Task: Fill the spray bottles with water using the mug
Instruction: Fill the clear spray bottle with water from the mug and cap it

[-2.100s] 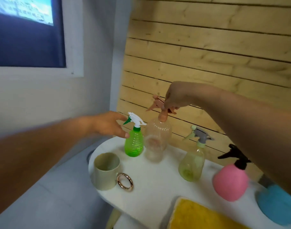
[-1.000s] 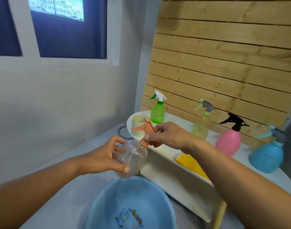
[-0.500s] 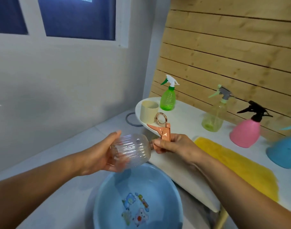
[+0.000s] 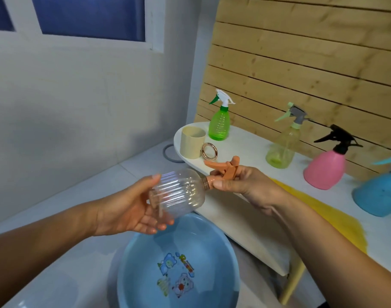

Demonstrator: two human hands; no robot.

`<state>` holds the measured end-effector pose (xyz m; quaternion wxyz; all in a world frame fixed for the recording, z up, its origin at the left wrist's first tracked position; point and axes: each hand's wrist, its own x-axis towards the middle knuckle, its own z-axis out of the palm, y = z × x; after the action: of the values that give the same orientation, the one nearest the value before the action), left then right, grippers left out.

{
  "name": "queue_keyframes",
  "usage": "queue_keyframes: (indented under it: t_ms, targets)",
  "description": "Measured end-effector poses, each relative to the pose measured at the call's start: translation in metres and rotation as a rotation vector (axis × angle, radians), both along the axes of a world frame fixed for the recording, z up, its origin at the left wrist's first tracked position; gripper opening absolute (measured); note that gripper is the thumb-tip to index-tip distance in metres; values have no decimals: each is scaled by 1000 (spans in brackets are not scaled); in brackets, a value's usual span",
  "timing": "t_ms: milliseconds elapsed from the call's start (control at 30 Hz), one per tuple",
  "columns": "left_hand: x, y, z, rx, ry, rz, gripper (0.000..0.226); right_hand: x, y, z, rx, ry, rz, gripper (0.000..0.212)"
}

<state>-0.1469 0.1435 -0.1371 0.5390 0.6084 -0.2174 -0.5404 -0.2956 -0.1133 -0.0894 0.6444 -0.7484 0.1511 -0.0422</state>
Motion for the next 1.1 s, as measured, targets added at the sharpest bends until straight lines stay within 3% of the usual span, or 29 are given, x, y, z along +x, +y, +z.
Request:
queue_keyframes:
  t_ms: [200, 333, 500, 633, 733, 867, 967, 1100]
  targets:
    - [17, 2, -8, 27, 188, 127, 95, -7, -30, 8, 35, -69, -24, 25]
    - [24, 9, -15, 10, 156, 212, 106, -14, -78, 4, 70, 105, -338, 13]
    - [22, 10, -25, -58, 92, 123, 105, -17, -110, -22, 83, 339, -575, 14]
    - [13, 2, -21, -84, -2, -41, 73, -10, -112, -37, -52, 367, -723, 26]
    - [8, -4, -20, -93, -80, -65, 77, -7, -108, -41, -209, 378, -818, 37]
    - [7, -9, -22, -49, -254, -99, 91, -1, -106, -42, -335, 389, -795, 40]
    - [5, -12, -22, -62, -328, -51, 89, 7, -104, -39, -564, 375, -863, 68]
    - [9, -14, -29, -46, -360, 33, 110, 41, -89, -27, -601, 14, -704, 11]
